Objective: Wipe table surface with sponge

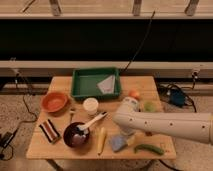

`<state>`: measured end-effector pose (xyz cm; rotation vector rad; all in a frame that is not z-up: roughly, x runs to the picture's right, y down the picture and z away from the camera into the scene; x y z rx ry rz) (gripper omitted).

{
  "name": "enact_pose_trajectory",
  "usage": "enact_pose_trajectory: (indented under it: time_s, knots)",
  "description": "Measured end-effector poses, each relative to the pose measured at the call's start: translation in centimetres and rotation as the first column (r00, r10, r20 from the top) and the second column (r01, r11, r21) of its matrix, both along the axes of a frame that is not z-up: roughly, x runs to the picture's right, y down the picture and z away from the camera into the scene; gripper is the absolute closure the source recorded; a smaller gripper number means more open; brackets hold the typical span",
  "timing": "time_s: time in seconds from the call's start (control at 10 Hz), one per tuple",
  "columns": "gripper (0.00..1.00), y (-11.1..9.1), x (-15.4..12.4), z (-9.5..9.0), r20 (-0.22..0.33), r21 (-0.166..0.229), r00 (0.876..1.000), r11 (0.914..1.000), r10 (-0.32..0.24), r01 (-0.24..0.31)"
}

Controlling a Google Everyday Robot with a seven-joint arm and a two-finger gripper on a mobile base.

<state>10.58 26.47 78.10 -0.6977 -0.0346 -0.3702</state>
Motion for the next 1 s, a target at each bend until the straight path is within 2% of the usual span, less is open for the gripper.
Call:
enact_pose_trajectory:
  time_s: [0.4, 0.6, 0.7, 1.0]
  knots:
    - [1.00, -2.4, -1.7, 1.2, 0.002, 0.023, 1.000, 0.9996, -0.018, 0.018]
    - [1.00, -4.0, -1.6, 1.9, -0.016, 0.038, 1.000, 0.9992, -0.015, 0.016]
    - [1.00, -4.4, -1.2, 2.1, -0.027, 0.043, 1.000, 0.9990, -0.010, 0.012]
    - [1.00, -4.9, 2.4, 2.6, -0.076, 0.051, 0.997, 0.9987, 0.001, 0.003]
